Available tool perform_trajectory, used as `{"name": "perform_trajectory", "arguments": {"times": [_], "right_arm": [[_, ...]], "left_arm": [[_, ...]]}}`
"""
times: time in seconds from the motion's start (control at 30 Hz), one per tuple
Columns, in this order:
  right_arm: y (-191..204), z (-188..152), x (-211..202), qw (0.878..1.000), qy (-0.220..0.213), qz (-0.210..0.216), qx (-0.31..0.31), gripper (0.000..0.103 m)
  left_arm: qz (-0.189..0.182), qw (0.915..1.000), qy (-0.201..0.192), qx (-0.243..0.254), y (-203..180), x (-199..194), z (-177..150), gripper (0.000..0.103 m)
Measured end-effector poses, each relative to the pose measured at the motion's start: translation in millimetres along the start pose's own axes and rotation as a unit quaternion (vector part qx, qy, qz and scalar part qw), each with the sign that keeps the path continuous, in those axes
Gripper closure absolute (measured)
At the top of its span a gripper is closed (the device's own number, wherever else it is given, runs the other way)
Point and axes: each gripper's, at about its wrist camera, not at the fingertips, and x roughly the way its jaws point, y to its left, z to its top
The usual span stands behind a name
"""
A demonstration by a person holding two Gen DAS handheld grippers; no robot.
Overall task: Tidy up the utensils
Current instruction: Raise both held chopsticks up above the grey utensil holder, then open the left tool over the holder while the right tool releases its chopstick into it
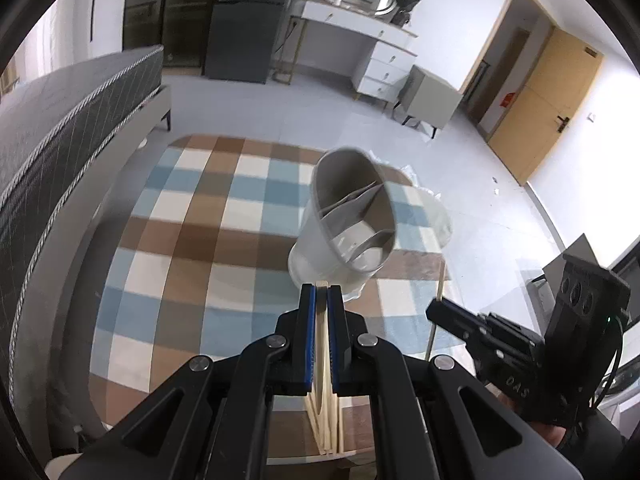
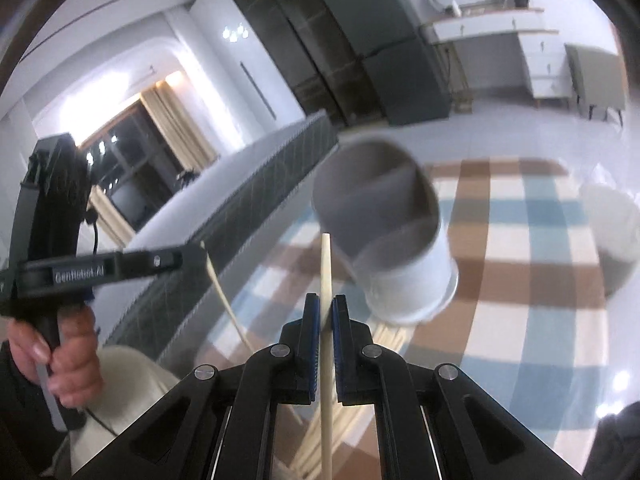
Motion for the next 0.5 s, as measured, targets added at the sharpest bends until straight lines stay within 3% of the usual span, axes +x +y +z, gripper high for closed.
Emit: {"name": "perform_trajectory", "arguments": {"times": [0.13,0.3,0.5], "right_arm": [[10,25,-13,0.999,-0.046,-0.016,-0.015,0.098],[25,76,-29,0.991,-0.116,-0.035,-0.053,0.098],[27,136,-22,0.980,-0.180,-0.057,-0.061,0.098]], "left_arm": [[-0.011,0.9997,-0.024,0.002,-9,-19,18,0.102],[-0.021,0.9965,-0.080,-0.008,-15,-43,53,0.102],[-0.008,0.9847,-0.172,-0.025,-16,-55,96,0.102]]}}
